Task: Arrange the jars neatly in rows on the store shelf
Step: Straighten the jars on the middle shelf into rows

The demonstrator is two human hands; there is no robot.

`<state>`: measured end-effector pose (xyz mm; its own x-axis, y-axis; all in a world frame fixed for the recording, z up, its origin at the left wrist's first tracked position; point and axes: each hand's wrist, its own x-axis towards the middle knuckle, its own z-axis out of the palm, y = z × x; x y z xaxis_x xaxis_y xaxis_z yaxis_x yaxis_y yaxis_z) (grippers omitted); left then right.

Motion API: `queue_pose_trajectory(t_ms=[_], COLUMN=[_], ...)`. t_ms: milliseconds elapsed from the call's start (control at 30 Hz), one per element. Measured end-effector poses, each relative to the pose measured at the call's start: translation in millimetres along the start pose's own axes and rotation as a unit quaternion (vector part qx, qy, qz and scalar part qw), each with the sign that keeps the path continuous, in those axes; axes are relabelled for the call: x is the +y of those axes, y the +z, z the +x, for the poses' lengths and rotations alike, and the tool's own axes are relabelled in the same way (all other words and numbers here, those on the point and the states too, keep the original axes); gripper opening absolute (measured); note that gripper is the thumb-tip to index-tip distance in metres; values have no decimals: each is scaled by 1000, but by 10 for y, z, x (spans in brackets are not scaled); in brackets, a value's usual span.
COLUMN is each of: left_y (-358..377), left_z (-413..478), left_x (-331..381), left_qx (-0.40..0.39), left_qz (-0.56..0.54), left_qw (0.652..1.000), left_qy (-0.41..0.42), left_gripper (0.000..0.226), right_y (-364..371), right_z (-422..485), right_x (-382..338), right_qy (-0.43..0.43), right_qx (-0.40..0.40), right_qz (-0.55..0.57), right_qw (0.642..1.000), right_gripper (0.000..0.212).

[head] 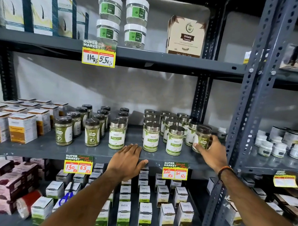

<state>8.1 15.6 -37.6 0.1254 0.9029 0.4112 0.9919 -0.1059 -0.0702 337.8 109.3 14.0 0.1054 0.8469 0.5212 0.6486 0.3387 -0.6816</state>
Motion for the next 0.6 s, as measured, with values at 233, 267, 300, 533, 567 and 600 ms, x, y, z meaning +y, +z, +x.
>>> queue_pose_trajectory(t_ms=[233,267,300,533,567,600], left_y=[-588,-673,-753,-1069,-1092,-1107], left_z=[-189,-211,-243,-557,-622,-690], left_x=[-95,-146,-208,-826,-931,-1044], left_qx=[36,45,54,115,119,119], left_qz=[13,12,12,28,28,29], left_qw=[999,999,998,992,991,990], left_qy=[0,-4,-8,-46,-54,-62], left_gripper=[81,80,80,72,71,70], right_y=[-149,-130,-96,408,532,667], right_z=[-253,-287,-328,-722,-783,-845], right_x=[-598,-707,-824,-1704,-1805,-1891], right_qy=[-40,-47,-57,-125,-128,-130], right_qx=[10,7,5,-77,-95,-114], right_qz=[47,57,66,105,109,119], right_qw=[998,997,996,984,981,978], right_gripper=[73,74,73,60,56,52])
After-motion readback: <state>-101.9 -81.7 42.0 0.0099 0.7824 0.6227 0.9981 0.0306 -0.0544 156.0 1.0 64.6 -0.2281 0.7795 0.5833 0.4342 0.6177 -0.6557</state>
